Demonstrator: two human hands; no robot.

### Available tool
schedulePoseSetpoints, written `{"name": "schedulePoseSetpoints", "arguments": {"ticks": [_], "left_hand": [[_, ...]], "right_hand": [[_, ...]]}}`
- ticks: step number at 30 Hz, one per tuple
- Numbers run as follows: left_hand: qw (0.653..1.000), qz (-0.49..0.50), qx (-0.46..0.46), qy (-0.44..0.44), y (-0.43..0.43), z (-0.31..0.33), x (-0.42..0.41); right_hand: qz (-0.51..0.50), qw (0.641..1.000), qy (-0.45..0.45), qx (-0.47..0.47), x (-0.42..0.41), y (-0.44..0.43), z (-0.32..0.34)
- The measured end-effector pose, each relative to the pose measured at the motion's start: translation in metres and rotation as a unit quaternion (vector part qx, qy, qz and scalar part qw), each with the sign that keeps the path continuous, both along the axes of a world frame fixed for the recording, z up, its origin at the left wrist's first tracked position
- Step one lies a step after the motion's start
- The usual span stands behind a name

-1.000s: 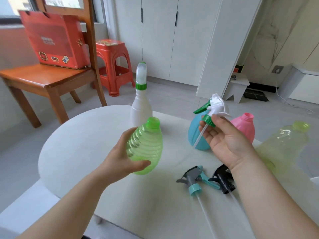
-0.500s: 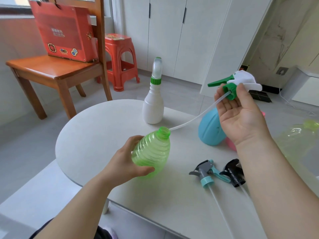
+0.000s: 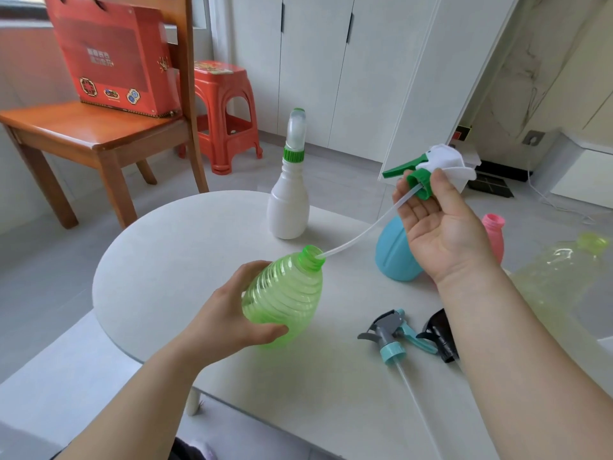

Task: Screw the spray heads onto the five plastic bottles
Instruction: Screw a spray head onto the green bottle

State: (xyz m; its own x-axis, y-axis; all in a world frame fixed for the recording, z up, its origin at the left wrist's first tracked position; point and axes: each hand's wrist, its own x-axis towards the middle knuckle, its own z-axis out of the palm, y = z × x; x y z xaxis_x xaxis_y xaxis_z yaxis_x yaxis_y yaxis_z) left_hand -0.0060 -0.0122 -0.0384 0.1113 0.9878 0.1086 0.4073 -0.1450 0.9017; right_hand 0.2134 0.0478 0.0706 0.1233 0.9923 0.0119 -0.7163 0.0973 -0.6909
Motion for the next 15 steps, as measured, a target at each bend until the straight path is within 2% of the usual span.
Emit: {"name": "schedulePoseSetpoints", "arguments": {"ticks": [3, 5, 9, 15], "left_hand": [[1.0, -0.014, -0.013, -0.014, -0.001, 0.001, 0.005], [0.999, -0.018, -0.026, -0.043, -0.001, 0.002, 0.008], [0.993, -0.013, -0.037, -0.11, 0.001, 0.005, 0.009], [0.984, -0.042, -0.055, -0.166, 0.001, 0.007, 0.004]], "right_hand": [[0.024, 0.998, -0.051, 0.011, -0.004, -0.001, -0.007], [0.061, 0.991, -0.118, 0.023, -0.012, -0.003, -0.014], [0.147, 0.953, -0.261, 0.046, -0.032, -0.012, -0.031], [0.213, 0.947, -0.234, 0.043, -0.034, -0.01, -0.043]]}}
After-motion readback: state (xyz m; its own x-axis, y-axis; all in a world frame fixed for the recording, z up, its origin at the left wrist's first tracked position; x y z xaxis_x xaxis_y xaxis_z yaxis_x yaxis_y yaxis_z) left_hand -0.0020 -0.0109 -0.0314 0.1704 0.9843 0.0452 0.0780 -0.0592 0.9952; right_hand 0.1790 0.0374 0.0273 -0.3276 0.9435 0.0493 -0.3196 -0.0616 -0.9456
